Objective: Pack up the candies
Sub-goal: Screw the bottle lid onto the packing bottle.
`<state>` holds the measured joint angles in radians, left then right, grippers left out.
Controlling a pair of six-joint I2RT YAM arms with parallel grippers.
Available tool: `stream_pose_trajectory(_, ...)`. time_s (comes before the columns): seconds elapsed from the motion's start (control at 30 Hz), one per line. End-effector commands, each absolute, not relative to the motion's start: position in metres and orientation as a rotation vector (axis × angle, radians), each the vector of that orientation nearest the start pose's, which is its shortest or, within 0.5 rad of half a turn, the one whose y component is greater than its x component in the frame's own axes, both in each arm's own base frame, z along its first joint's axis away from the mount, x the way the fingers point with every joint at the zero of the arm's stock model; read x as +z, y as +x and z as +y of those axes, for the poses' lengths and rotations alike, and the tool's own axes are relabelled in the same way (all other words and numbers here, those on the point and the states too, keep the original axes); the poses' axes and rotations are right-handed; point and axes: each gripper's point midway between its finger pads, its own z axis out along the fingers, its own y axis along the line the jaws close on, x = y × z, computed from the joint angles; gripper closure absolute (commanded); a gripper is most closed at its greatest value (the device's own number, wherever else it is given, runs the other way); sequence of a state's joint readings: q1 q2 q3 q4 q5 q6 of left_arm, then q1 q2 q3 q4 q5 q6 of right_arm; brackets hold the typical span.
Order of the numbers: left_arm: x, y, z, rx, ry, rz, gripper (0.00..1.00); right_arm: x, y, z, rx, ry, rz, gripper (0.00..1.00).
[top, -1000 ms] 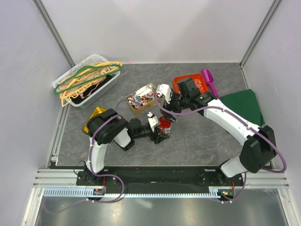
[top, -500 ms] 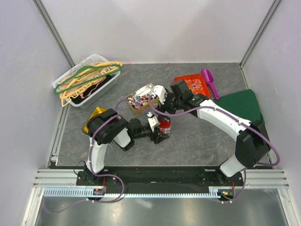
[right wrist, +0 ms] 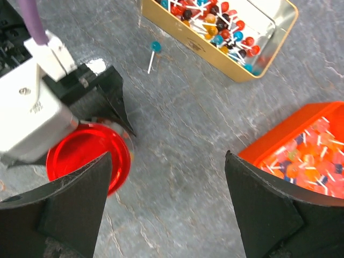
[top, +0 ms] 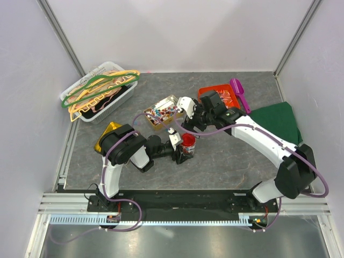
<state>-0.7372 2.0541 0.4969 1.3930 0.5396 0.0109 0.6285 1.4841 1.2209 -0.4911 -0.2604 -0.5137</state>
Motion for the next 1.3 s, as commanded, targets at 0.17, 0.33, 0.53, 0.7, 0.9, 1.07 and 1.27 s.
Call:
stream_pose_trajectory(0.17, 0.083, 0.260, -0.356, -0.941, 0.987, 1.214, 0.51, 0.161, 0.296, 0.241, 0.347, -1.492, 1.910, 0.08)
stream_pose_trajectory(0.33, 0.083, 0.260, -0.356, -0.941, 0.984, 1.214, 0.51, 0.140, 0.293, 0.236, 0.333, -1.564, 1.967, 0.08)
stream_pose_trajectory(0.53, 0.083, 0.260, -0.355, -0.942, 0.982, 1.218, 0.51, 0.147, 0.294, 0.237, 0.338, -1.559, 1.952, 0.08)
stream_pose_trajectory(0.7, 0.084, 0.262, -0.355, -0.941, 0.978, 1.217, 0.51, 0.168, 0.291, 0.241, 0.362, -1.533, 1.893, 0.08)
stream_pose_trajectory(0.9, 0.083, 0.261, -0.355, -0.944, 0.980, 1.218, 0.51, 0.183, 0.259, 0.248, 0.527, -1.646, 1.804, 0.09)
stream_pose_trajectory(1.07, 0.083, 0.260, -0.356, -0.949, 0.988, 1.213, 0.51, 0.175, 0.246, 0.254, 0.567, -1.732, 1.774, 0.10)
stream_pose_trajectory(1.27, 0.083, 0.251, -0.358, -0.988, 1.026, 1.191, 0.51, 0.166, 0.254, 0.268, 0.596, -1.704, 1.775, 0.12)
